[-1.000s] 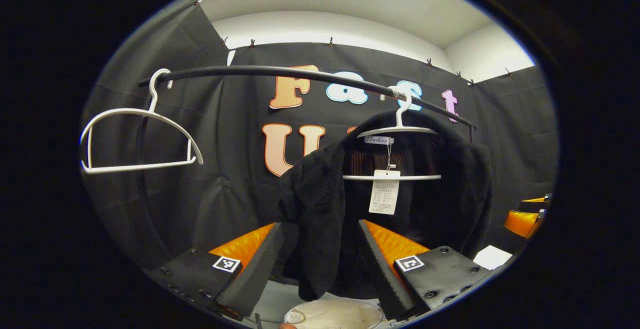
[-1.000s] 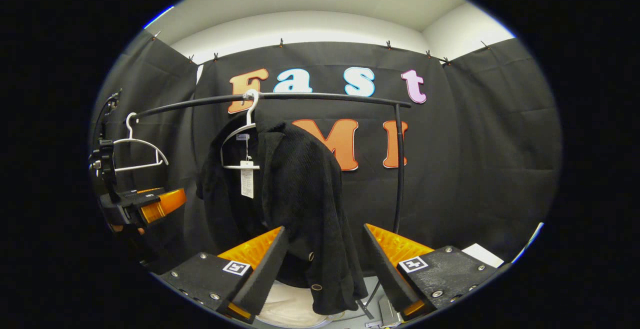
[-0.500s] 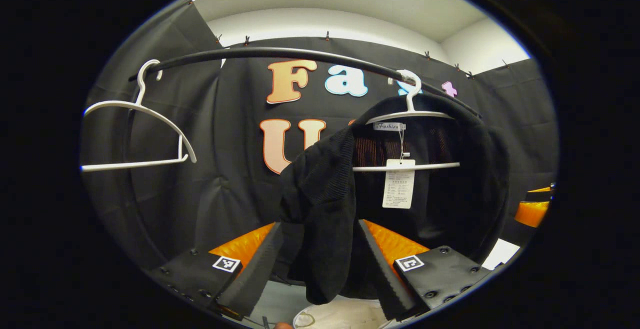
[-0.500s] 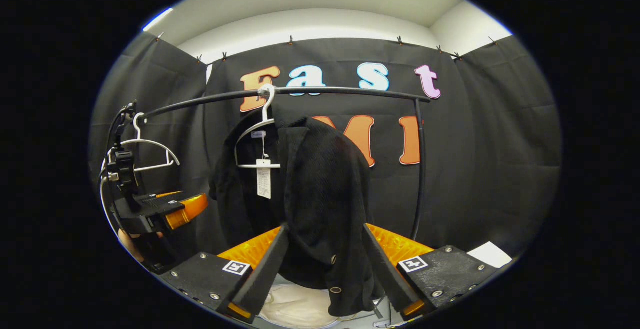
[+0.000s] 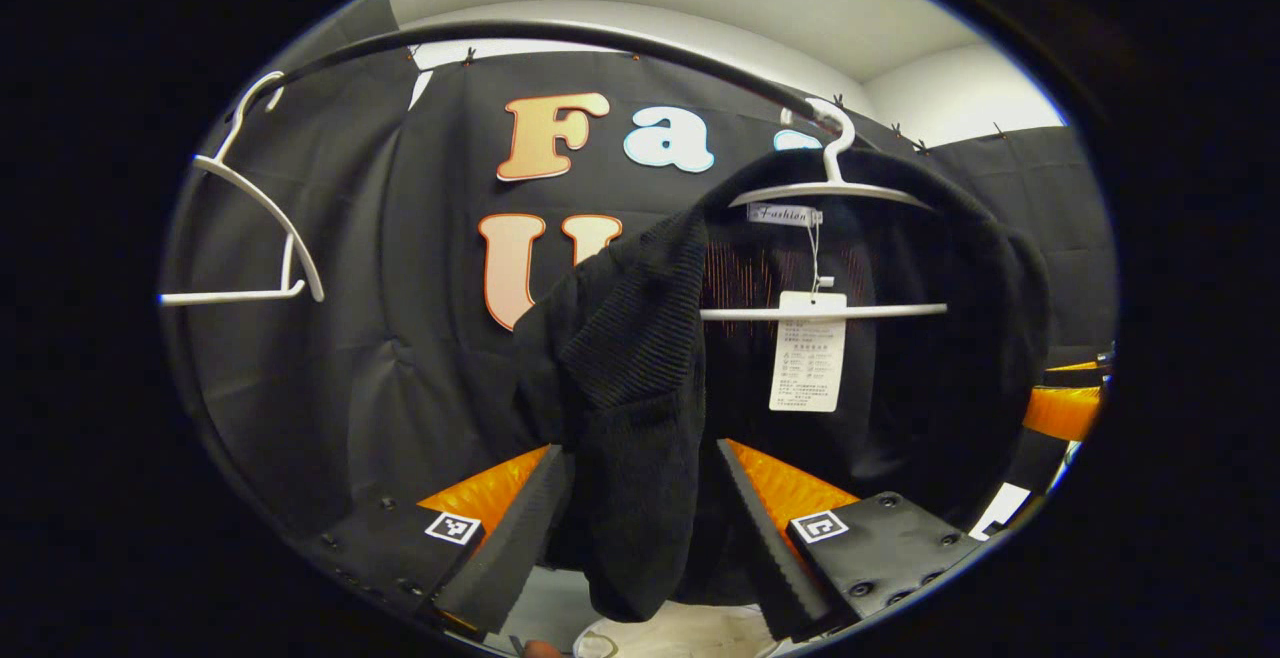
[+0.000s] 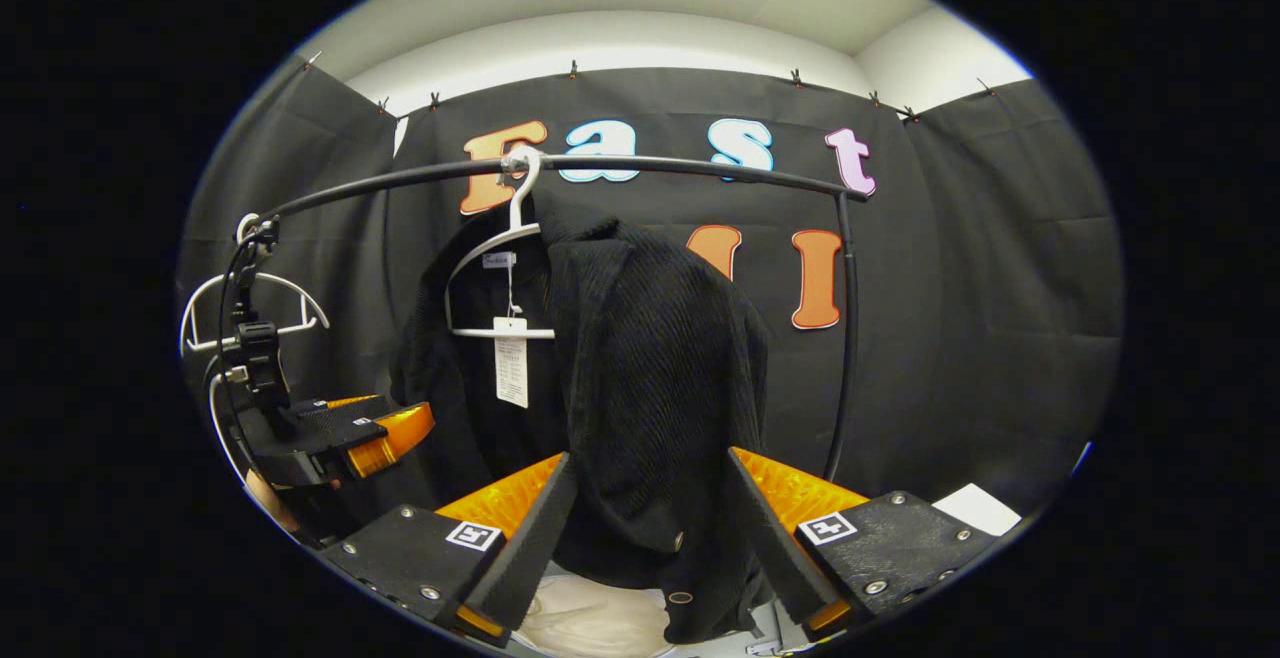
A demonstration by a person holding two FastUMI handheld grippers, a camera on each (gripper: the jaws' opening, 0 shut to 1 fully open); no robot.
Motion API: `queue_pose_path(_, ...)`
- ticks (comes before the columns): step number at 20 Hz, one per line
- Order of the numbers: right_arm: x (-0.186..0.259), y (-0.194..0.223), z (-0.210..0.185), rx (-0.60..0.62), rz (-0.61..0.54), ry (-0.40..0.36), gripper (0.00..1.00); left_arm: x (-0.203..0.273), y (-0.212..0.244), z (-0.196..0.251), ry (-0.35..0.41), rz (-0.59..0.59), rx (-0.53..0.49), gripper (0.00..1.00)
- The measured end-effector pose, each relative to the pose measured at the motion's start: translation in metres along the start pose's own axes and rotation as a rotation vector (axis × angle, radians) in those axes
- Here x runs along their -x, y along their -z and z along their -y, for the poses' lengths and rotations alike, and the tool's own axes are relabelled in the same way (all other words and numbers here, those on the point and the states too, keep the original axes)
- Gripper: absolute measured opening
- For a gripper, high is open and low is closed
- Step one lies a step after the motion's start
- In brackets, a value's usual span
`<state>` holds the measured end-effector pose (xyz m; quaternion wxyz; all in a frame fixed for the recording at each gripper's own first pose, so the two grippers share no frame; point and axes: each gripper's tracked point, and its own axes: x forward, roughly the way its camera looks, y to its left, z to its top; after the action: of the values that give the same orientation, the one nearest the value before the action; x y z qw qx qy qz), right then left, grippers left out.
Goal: Grasp the clothes on the hanger with both hands and then place them into the laundry hamper below.
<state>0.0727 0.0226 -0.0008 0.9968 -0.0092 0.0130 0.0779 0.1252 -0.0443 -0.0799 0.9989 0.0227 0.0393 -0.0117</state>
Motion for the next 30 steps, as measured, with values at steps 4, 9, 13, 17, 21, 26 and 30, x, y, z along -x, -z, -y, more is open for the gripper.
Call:
queue_pose_path(4, -0.019, 0.007, -0.004, 0.015, -0.01, 0.054, 0.93, -0.025, 0.013, 0.002, 0.019, -0.022, -0.037, 1.0)
queue_pose_path(9, -0.05, 0.017, -0.007, 0.038, -0.025, 0.109, 0.85, -0.044, 0.014, -0.004, 0.028, -0.017, -0.012, 0.97)
queue_pose_path(13, -0.069, 0.022, -0.003, 0.013, -0.042, 0.139, 0.93, -0.049, 0.014, -0.003, 0.054, -0.025, 0.017, 0.98)
queue_pose_path(17, -0.076, 0.02, -0.002, 0.003, -0.039, 0.143, 0.91, -0.05, 0.013, -0.003, 0.062, -0.025, -0.003, 0.81)
queue_pose_path(21, -0.076, 0.019, -0.007, 0.003, -0.049, 0.115, 0.78, -0.05, 0.013, 0.004, 0.099, -0.04, 0.009, 0.43)
queue_pose_path(26, -0.08, 0.023, -0.009, -0.01, -0.046, 0.094, 0.54, -0.043, 0.009, 0.002, 0.084, -0.054, 0.023, 0.17)
queue_pose_path(30, -0.073, 0.017, -0.011, -0.051, -0.037, 0.067, 0.11, -0.038, 0.005, 0.0, 0.097, -0.085, 0.033, 0.1)
